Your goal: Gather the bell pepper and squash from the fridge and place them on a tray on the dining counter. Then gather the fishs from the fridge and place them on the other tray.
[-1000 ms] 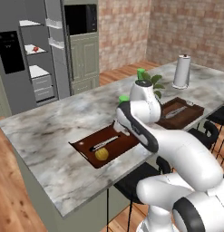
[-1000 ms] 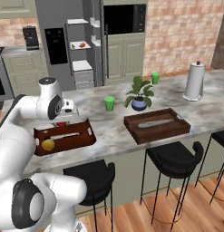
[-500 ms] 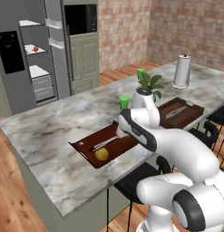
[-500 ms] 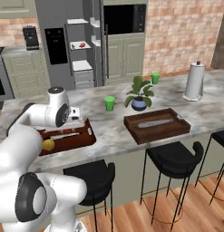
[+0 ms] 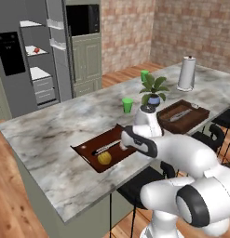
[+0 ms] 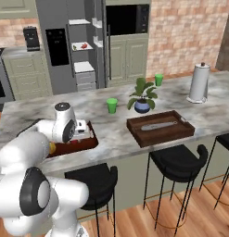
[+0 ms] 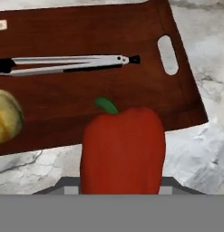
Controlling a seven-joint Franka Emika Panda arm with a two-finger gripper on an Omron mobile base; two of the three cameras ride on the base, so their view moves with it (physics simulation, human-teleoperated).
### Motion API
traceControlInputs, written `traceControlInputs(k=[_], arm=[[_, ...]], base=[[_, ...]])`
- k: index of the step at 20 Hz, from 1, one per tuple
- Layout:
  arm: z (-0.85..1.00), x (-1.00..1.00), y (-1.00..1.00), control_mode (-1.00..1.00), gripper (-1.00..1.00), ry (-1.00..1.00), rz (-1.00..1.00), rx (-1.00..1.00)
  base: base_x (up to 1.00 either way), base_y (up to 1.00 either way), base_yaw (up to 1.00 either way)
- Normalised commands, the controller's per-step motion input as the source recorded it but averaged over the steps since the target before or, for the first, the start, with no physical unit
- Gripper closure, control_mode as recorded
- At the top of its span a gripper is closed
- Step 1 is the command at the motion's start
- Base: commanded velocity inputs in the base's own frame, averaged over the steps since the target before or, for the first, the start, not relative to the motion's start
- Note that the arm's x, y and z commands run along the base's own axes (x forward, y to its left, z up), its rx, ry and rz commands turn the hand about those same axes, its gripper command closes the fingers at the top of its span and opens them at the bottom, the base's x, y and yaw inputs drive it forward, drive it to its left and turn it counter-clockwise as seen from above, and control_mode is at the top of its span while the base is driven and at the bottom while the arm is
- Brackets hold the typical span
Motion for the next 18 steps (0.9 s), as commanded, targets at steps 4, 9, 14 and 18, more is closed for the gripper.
traceControlInputs(k=[4, 9, 14, 18], arm=[[-0.33, 0.55, 0.00, -1.00, 1.00, -0.03, 0.01, 0.00], [-0.14, 0.49, 0.02, -1.00, 1.00, 0.00, 0.03, 0.00], [-0.04, 0.38, 0.05, -1.00, 1.00, 0.00, 0.00, 0.00], [-0.14, 0.20, 0.08, -1.00, 1.00, 0.00, 0.00, 0.00]], base=[[0.00, 0.00, 0.00], [0.00, 0.00, 0.00], [0.00, 0.00, 0.00], [0.00, 0.00, 0.00]])
